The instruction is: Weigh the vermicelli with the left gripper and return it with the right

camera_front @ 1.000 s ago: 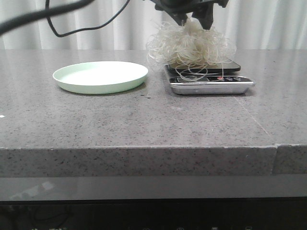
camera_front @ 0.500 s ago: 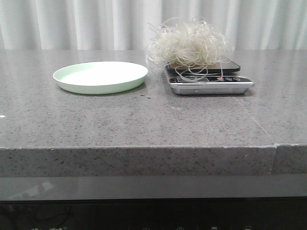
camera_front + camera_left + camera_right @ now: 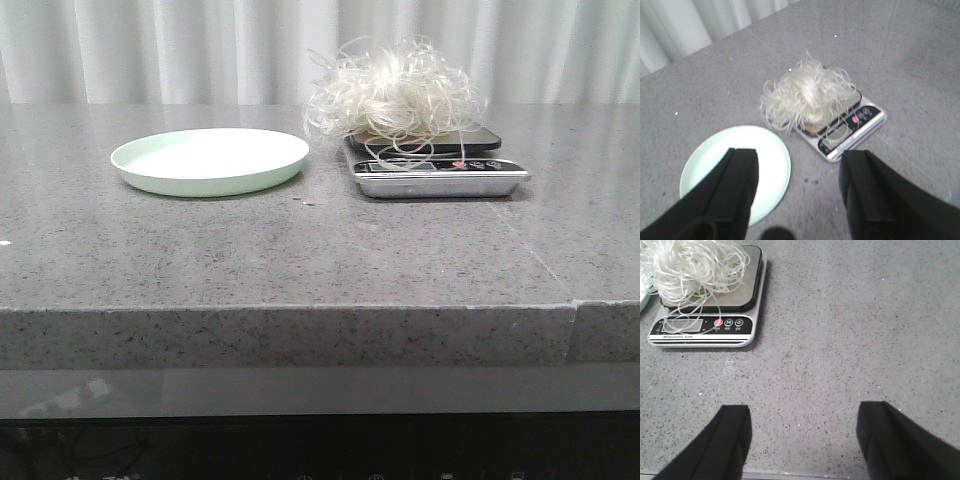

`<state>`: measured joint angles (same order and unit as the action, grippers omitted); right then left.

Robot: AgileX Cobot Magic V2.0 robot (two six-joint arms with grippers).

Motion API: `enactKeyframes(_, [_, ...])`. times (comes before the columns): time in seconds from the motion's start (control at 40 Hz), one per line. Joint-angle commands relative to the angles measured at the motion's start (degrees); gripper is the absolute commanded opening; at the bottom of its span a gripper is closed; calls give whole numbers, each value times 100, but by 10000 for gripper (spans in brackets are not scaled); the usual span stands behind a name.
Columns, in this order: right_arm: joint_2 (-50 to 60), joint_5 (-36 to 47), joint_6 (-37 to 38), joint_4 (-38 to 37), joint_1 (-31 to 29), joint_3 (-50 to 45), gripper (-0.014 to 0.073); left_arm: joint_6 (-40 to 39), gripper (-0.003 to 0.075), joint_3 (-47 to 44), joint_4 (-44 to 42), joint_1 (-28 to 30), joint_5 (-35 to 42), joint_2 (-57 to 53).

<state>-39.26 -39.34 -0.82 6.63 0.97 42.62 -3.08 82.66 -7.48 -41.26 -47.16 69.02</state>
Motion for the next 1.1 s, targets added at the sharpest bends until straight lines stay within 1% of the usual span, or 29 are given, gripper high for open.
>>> enactKeyframes(0.0, [-34,339,-9,-42,-9,154,562,-80,450,-470,-37,-52,518,-742])
enactKeyframes(0.25, [-34,339,-9,-36,-9,154,562,-80,450,-2069,-37,-52,580,-2239])
enactKeyframes(0.47, [-34,332,-9,-32,-9,154,562,-80,450,-2979,-37,-52,580,-3350])
enactKeyframes(0.62, [-34,332,-9,-20,-9,154,562,-80,450,-3272,-37,-52,580,-3776])
enactKeyframes(0.8, [-34,331,-30,169,12,186,562,-80,450,-3312,-37,-52,570,-3846])
enactKeyframes(0.95, [-398,102,-579,498,435,525,561,-80,449,-3312,-37,-52,580,-3846])
enactKeyframes(1.07, [-950,52,-633,568,943,920,561,-80,447,-3312,-37,-52,580,-3846])
